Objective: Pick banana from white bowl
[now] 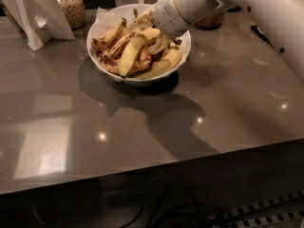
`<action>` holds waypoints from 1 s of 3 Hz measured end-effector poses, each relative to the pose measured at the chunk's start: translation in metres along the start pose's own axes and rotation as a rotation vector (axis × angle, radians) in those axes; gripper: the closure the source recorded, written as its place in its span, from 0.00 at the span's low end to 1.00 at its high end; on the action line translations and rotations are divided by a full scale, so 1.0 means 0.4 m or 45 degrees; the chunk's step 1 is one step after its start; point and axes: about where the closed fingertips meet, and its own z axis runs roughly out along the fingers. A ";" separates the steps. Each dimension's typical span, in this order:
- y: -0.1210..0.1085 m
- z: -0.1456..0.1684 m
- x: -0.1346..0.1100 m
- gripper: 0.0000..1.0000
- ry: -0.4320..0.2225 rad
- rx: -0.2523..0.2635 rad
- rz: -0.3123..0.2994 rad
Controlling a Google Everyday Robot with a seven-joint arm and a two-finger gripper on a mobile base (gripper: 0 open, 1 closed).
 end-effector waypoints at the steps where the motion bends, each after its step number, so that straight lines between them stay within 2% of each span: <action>1: -0.008 0.038 -0.014 0.50 -0.049 0.008 0.000; 2: -0.009 0.055 -0.029 0.69 -0.081 0.007 0.008; 3: -0.005 0.041 -0.038 0.92 -0.079 -0.004 0.021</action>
Offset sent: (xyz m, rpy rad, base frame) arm -0.0063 0.0279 -0.0160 0.0339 0.0657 0.0578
